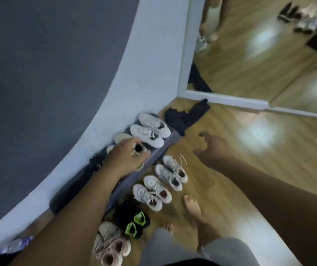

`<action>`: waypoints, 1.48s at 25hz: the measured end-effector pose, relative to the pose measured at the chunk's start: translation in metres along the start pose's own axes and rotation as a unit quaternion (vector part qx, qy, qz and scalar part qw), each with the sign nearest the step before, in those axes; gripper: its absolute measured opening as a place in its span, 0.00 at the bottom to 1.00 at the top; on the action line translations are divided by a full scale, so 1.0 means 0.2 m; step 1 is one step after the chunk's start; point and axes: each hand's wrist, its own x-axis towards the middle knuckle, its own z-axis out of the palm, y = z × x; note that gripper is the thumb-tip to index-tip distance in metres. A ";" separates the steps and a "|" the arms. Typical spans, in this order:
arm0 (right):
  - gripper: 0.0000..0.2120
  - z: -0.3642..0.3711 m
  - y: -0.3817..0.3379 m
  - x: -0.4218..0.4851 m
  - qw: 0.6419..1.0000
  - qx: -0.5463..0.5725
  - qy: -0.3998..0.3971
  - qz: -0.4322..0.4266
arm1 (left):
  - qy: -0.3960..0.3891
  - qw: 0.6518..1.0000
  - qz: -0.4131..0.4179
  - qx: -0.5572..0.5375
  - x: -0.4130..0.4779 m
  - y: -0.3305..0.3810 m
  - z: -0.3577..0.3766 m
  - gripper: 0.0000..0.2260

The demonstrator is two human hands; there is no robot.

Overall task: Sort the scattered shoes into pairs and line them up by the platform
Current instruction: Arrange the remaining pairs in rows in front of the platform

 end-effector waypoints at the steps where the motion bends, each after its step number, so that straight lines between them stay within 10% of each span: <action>1: 0.32 0.00 0.00 -0.10 1.000 -0.002 -0.009 0.017 | -0.007 1.000 0.022 0.001 -0.01 0.03 0.01 0.26; 16: 0.37 -0.18 0.68 -1.65 0.903 0.135 0.204 0.352 | -0.295 0.867 0.384 0.118 -0.72 1.09 0.78 0.28; 37: 0.34 0.36 1.56 -4.02 0.664 0.286 0.405 0.560 | -0.409 0.624 0.619 0.246 -2.97 1.60 1.97 0.24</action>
